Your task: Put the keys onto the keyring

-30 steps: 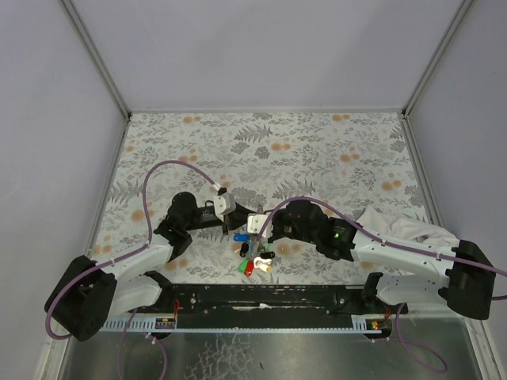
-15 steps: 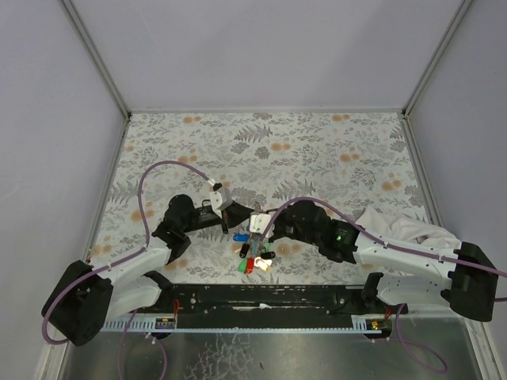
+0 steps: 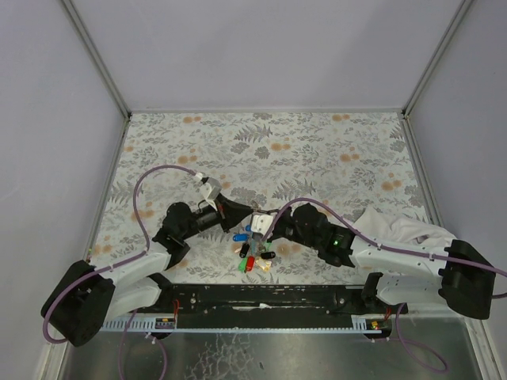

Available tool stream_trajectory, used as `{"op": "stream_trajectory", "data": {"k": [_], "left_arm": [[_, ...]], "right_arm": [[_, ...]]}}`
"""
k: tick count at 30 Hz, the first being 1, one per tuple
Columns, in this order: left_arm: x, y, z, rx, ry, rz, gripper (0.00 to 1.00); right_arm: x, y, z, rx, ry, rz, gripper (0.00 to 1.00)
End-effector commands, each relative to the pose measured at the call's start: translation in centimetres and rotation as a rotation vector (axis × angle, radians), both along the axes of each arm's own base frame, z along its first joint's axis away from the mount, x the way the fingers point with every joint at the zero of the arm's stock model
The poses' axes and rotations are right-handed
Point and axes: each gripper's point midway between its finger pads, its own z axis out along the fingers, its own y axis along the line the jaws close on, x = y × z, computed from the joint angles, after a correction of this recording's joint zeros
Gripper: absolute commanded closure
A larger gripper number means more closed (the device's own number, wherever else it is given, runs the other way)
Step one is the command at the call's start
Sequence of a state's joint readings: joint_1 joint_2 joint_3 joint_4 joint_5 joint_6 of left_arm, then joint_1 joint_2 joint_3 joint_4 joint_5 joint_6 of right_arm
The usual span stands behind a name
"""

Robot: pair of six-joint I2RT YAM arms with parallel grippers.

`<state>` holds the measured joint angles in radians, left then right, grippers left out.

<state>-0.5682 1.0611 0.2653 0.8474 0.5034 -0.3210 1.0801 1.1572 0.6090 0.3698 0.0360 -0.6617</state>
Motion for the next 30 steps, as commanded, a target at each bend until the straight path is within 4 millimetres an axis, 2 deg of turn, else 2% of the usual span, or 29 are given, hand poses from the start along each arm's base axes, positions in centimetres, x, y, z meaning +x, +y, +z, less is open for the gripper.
{"op": "stream_trajectory", "data": {"k": [1, 10, 19, 26, 30], "left_arm": [[3.1, 2.3, 2.8, -0.152, 0.000, 0.221, 1.00], [3.2, 2.9, 2.7, -0.238, 0.069, 0.276, 1.00], [2.8, 2.6, 3.6, -0.386, 0.114, 0.317, 1.00], [2.4, 3.0, 3.8, -0.476, 0.142, 0.351, 1.00], [2.0, 2.5, 3.6, -0.471, 0.139, 0.313, 1.00]], "right_arm": [[-0.4, 0.2, -0.3, 0.026, 0.016, -0.009, 1.00], [-1.1, 0.6, -1.6, 0.048, 0.051, 0.005, 1.00], [-2.4, 2.9, -2.2, 0.046, 0.058, 0.064, 1.00], [-2.5, 2.9, -0.9, 0.070, 0.040, 0.065, 1.00], [-1.3, 2.3, 0.2, 0.046, -0.019, 0.017, 1.00]]}}
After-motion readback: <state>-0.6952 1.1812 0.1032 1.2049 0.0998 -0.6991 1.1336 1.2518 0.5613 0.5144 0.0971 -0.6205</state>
